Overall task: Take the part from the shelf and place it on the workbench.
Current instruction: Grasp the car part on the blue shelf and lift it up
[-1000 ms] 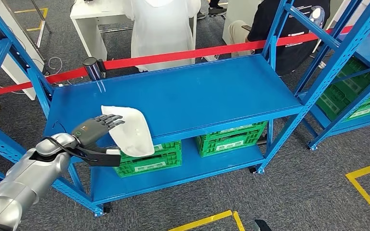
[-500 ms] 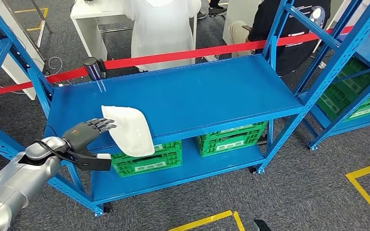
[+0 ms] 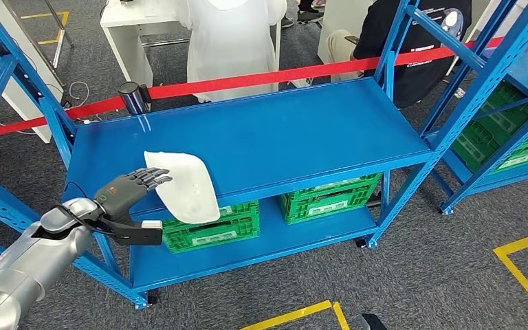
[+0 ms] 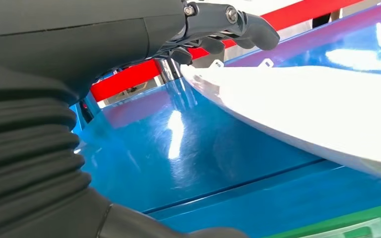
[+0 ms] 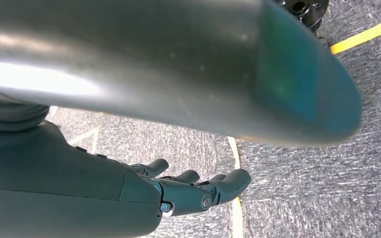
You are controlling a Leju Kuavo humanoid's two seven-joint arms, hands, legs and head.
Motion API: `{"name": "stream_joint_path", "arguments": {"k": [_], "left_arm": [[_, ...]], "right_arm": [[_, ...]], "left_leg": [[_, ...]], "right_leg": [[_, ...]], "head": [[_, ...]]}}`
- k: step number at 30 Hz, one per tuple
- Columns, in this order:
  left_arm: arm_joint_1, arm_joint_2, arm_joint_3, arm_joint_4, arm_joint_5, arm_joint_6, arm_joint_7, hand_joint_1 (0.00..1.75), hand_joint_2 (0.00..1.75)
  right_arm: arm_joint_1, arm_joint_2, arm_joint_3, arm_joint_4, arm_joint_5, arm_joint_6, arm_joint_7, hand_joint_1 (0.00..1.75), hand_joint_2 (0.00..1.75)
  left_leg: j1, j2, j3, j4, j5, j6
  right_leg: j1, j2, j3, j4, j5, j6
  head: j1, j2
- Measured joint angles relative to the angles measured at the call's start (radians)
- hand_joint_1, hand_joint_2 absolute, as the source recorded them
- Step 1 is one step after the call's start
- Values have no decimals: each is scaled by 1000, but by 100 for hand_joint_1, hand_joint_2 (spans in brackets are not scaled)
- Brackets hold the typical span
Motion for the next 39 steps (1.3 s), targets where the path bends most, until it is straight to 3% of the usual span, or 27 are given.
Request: {"name": "stream_joint_path", "arguments": {"k": [7, 16, 23, 27, 32, 39], "left_arm": [[23, -39, -3, -2, 21, 17, 3, 0, 175], [66, -158, -6, 4, 39, 55, 11, 0, 175], [80, -202, -6, 13, 44, 68, 10, 0, 175], [94, -230, -6, 20, 51, 98, 22, 175, 175], [106, -260, -6, 30, 56, 117, 36, 175, 175], [106, -263, -5, 44, 70, 123, 30, 175, 175]], "right_arm": [[0, 0, 0, 0, -1, 0, 2, 0, 0], [-3, 0, -5, 0, -16, -13, 7, 0, 0], [-2, 0, -16, 0, -16, -14, 6, 0, 0], [-2, 0, -17, 0, -14, -13, 6, 0, 0], [-2, 0, -17, 0, -13, -13, 3, 0, 0], [-2, 0, -17, 0, -7, -13, 5, 0, 0]], "left_leg": [[0, 0, 0, 0, 0, 0], [-1, -1, -1, 0, 0, 1], [0, 0, 0, 0, 0, 1], [0, -1, -1, 0, 0, 1], [0, 0, -1, 0, 0, 1], [0, 0, -1, 0, 0, 1]], "right_leg": [[0, 0, 0, 0, 0, 0], [-1, -1, 0, 0, 0, 0], [0, 0, 0, 0, 0, 0], [0, -1, 0, 0, 0, 0], [-1, 0, 0, 0, 0, 0], [0, 0, 0, 0, 0, 0]], "head": [[0, 0], [0, 0], [0, 0], [0, 0], [0, 0], [0, 0]]}}
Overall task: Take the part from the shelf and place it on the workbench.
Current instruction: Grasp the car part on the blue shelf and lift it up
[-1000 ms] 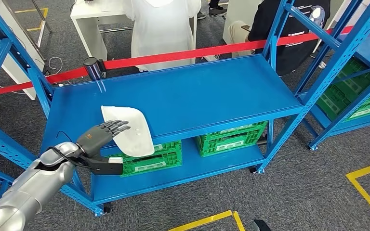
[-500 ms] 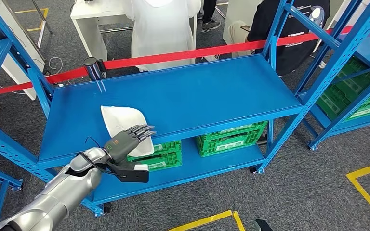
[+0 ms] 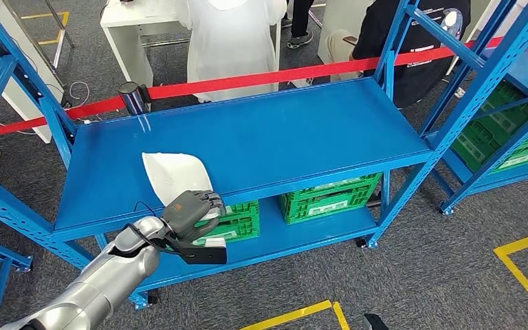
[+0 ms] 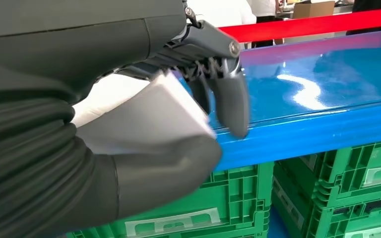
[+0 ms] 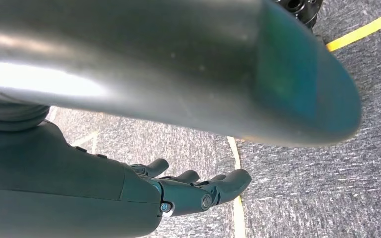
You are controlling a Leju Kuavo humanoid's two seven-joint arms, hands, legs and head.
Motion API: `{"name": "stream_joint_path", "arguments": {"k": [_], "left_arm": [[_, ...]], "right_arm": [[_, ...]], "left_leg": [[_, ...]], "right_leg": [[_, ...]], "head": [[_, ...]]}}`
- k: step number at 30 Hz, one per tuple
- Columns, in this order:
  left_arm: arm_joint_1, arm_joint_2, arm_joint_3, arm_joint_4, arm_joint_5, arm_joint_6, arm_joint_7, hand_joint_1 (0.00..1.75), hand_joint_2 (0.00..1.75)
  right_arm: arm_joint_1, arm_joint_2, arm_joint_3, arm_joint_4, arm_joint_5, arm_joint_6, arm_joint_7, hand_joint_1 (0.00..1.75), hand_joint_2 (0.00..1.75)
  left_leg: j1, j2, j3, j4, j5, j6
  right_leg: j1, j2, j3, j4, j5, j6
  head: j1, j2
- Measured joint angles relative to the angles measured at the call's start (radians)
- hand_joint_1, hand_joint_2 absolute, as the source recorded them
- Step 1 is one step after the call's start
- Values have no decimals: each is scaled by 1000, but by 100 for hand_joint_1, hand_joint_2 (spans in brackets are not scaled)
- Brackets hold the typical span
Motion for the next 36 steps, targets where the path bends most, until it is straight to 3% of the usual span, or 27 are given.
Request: {"name": "stream_joint_path", "arguments": {"k": [23, 25, 27, 29, 36], "left_arm": [[12, 23, 11, 14, 10, 47, 3, 175, 175], [14, 27, 13, 14, 11, 49, 1, 87, 175], [16, 30, 14, 14, 13, 50, -1, 0, 87], [17, 33, 14, 14, 14, 52, -3, 0, 0], [19, 36, 18, 14, 23, 68, -17, 0, 0]], "right_arm": [[1, -1, 0, 0, 26, 13, -5, 0, 0], [1, -1, 0, 0, 27, 13, -5, 0, 0], [1, -1, 0, 0, 28, 13, -5, 0, 0], [1, -1, 0, 0, 31, 13, -5, 0, 0], [0, -1, 0, 0, 34, 13, -4, 0, 0]], "left_leg": [[0, 0, 0, 0, 0, 0], [0, 0, 0, 0, 0, 0], [0, 0, 0, 0, 0, 0], [0, 0, 0, 0, 0, 0], [0, 0, 0, 0, 0, 0]], "right_leg": [[0, 0, 0, 0, 0, 0], [0, 0, 0, 0, 0, 0], [0, 0, 0, 0, 0, 0], [0, 0, 0, 0, 0, 0], [0, 0, 0, 0, 0, 0]], "head": [[0, 0], [0, 0], [0, 0], [0, 0], [0, 0]]}}
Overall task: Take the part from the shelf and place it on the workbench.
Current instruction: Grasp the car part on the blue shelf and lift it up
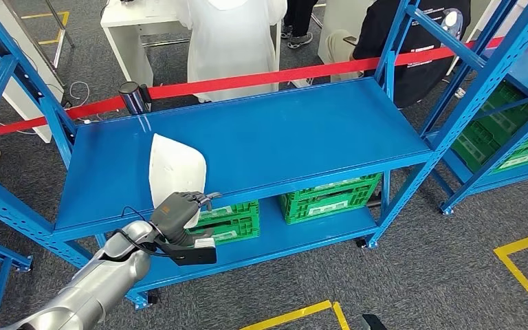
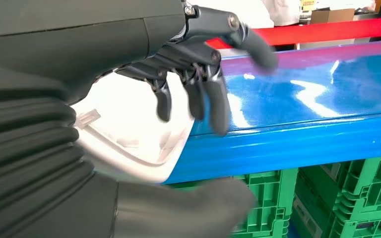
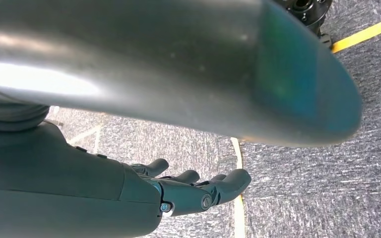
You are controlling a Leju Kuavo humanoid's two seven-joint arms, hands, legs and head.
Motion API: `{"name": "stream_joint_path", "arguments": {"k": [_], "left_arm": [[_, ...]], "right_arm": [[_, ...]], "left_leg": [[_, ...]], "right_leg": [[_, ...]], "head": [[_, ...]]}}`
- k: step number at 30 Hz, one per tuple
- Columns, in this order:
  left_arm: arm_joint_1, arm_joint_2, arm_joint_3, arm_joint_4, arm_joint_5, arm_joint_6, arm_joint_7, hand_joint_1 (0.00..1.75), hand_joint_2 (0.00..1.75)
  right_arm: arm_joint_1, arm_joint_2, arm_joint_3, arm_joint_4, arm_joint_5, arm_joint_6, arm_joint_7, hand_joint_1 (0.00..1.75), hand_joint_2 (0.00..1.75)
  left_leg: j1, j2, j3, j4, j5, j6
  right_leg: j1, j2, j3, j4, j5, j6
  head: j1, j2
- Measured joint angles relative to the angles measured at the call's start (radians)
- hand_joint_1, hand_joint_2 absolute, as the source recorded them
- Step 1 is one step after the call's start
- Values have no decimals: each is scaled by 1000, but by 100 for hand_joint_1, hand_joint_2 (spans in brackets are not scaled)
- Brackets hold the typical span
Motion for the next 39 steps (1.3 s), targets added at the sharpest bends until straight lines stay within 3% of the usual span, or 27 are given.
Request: {"name": "stream_joint_path", "arguments": {"k": [23, 32, 39], "left_arm": [[18, 0, 8, 0, 4, 41, 2, 0, 0], [17, 2, 13, 13, -63, 222, 122, 0, 0], [13, 3, 13, 32, -126, 283, 261, 0, 0]], "right_arm": [[0, 0, 0, 0, -2, -2, 0, 0, 0], [0, 0, 0, 0, 2, -14, 1, 0, 0], [0, 0, 0, 0, 7, -17, 2, 0, 0]], "left_leg": [[0, 0, 0, 0, 0, 0], [0, 0, 0, 0, 0, 0], [0, 0, 0, 0, 0, 0]], "right_leg": [[0, 0, 0, 0, 0, 0], [0, 0, 0, 0, 0, 0], [0, 0, 0, 0, 0, 0]], "head": [[0, 0], [0, 0], [0, 0]]}}
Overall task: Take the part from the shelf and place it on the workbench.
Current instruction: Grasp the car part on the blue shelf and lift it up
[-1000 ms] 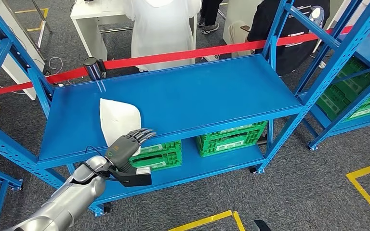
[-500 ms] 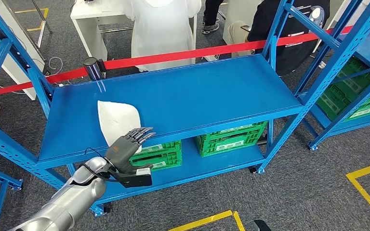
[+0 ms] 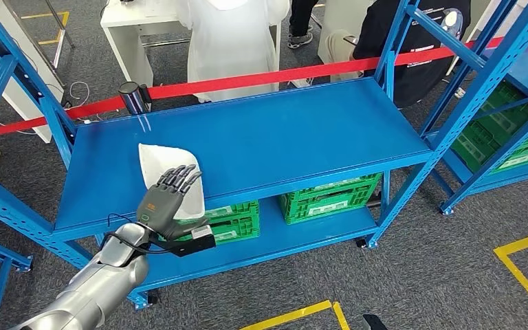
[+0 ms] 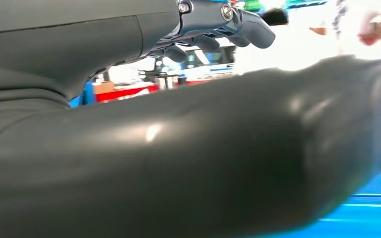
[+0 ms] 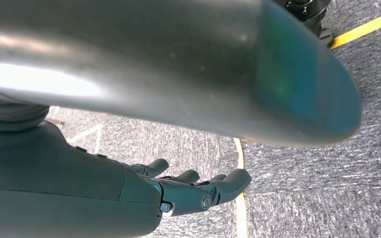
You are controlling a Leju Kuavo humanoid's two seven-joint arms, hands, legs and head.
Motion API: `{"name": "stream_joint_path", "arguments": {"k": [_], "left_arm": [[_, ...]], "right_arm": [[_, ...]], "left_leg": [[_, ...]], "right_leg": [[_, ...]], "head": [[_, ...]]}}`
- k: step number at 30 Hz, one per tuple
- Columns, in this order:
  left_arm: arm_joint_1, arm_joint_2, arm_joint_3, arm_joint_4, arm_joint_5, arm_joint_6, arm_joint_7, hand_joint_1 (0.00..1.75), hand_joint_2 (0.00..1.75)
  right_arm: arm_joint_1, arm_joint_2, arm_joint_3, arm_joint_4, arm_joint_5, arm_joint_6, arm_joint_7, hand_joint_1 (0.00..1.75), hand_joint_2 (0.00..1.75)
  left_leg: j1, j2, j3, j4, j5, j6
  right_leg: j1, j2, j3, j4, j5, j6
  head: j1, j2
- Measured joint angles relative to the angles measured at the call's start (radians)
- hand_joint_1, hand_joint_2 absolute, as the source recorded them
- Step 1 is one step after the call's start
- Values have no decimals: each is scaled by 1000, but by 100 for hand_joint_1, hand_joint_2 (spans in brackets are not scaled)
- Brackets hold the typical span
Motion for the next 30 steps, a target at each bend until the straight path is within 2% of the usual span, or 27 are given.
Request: {"name": "stream_joint_path", "arguments": {"k": [8, 13, 17, 30], "left_arm": [[-17, 0, -3, 27, -73, -2, 80, 0, 0], [-16, 0, -8, 38, -111, -32, 98, 0, 0], [-16, 2, -10, 44, -125, -54, 105, 0, 175], [-16, 5, -16, 48, -125, -63, 63, 0, 175]], "right_arm": [[-2, 0, 0, 0, 9, 2, -1, 0, 0], [-2, 0, 0, 0, 13, 4, -1, 0, 0], [-2, 0, 0, 0, 13, 4, -1, 0, 0], [-2, 0, 0, 0, 14, 4, -1, 0, 0]], "left_leg": [[0, 0, 0, 0, 0, 0], [0, 0, 0, 0, 0, 0], [0, 0, 0, 0, 0, 0], [0, 0, 0, 0, 0, 0]], "right_leg": [[0, 0, 0, 0, 0, 0], [0, 0, 0, 0, 0, 0], [0, 0, 0, 0, 0, 0], [0, 0, 0, 0, 0, 0]], "head": [[0, 0], [0, 0], [0, 0], [0, 0]]}}
